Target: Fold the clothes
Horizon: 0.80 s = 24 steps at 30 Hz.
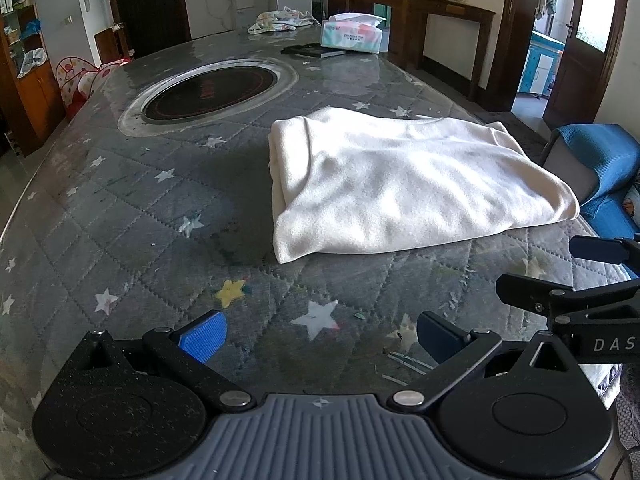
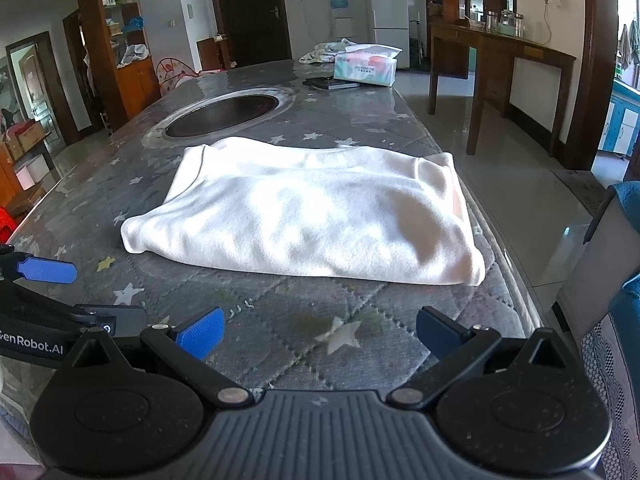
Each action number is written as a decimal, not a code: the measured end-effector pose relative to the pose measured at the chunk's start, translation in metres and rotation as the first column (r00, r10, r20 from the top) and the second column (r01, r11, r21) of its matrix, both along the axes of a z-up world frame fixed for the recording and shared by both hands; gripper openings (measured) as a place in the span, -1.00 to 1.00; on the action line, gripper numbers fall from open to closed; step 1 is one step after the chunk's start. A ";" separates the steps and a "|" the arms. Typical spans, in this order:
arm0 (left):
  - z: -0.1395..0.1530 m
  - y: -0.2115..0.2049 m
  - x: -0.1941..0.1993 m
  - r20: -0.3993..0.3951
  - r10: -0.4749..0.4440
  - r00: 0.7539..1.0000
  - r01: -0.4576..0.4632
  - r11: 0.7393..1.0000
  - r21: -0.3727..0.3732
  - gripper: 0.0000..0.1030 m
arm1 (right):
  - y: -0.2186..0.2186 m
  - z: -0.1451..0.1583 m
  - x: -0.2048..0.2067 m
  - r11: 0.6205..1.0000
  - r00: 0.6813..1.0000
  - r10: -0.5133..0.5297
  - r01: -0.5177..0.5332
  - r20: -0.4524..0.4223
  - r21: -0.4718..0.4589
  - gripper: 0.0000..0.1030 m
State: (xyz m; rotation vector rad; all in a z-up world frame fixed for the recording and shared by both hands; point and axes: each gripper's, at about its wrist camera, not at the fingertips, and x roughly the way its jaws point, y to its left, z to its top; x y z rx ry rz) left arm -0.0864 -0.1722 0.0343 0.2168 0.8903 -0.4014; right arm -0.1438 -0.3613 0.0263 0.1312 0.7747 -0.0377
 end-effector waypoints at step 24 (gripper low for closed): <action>0.000 0.000 0.000 -0.001 0.008 1.000 -0.008 1.000 -0.004 1.00 | -0.001 0.000 -0.002 1.000 1.000 -0.006 0.006 -0.004 0.007 1.00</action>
